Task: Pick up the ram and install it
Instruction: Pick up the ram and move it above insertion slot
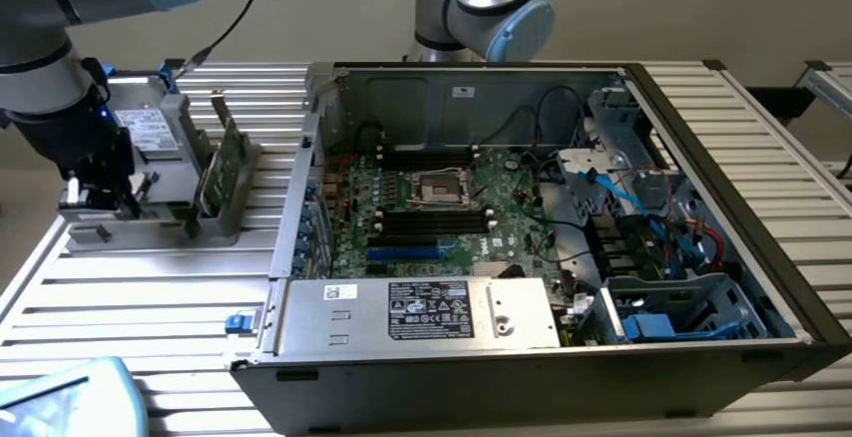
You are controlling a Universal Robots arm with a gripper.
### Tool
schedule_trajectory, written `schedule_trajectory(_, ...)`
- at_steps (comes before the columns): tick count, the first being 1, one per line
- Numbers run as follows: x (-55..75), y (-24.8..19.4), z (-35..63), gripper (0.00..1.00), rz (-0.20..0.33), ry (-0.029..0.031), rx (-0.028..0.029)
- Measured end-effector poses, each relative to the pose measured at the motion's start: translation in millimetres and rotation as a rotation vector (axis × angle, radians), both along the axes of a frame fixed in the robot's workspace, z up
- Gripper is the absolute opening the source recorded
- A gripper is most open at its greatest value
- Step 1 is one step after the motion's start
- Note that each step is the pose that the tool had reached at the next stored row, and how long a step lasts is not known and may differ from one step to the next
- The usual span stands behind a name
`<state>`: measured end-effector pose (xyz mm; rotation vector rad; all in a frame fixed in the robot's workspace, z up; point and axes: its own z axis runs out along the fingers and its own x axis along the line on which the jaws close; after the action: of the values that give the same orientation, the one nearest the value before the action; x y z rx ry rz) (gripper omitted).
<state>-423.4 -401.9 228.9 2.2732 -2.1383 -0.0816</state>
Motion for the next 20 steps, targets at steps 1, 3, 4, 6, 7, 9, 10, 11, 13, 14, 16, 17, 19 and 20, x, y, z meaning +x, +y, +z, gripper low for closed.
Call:
schedule_trajectory(1,0.0,0.0,2.3,0.14,0.000,0.0001,-0.0006)
schedule_trajectory(3,0.1,0.0,7.8,0.14,0.000,0.0001,-0.0015)
schedule_trajectory(4,0.2,0.1,10.3,0.14,0.000,0.0002,-0.0017)
schedule_trajectory(6,2.1,0.1,14.1,0.14,0.000,-0.0001,-0.0016)
schedule_trajectory(7,3.4,0.1,15.5,0.14,0.000,0.0000,-0.0017)
schedule_trajectory(9,5.3,0.2,17.4,0.14,0.000,0.0001,-0.0017)
schedule_trajectory(10,5.6,0.6,18.3,0.14,0.000,0.0002,-0.0018)
schedule_trajectory(11,5.8,1.2,19.2,0.14,0.000,0.0001,-0.0017)
schedule_trajectory(13,6.4,2.5,23.3,0.14,0.000,0.0002,-0.0017)
schedule_trajectory(14,6.9,2.9,27.8,0.14,0.000,0.0004,-0.0018)
schedule_trajectory(16,10.2,3.5,36.9,0.14,0.000,0.0001,-0.0018)
schedule_trajectory(17,12.8,3.5,41.3,0.14,0.000,0.0003,-0.0018)
schedule_trajectory(19,19.2,3.5,50.0,0.14,0.000,0.0006,-0.0017)
schedule_trajectory(20,22.5,3.5,54.1,0.14,0.000,0.0010,-0.0018)
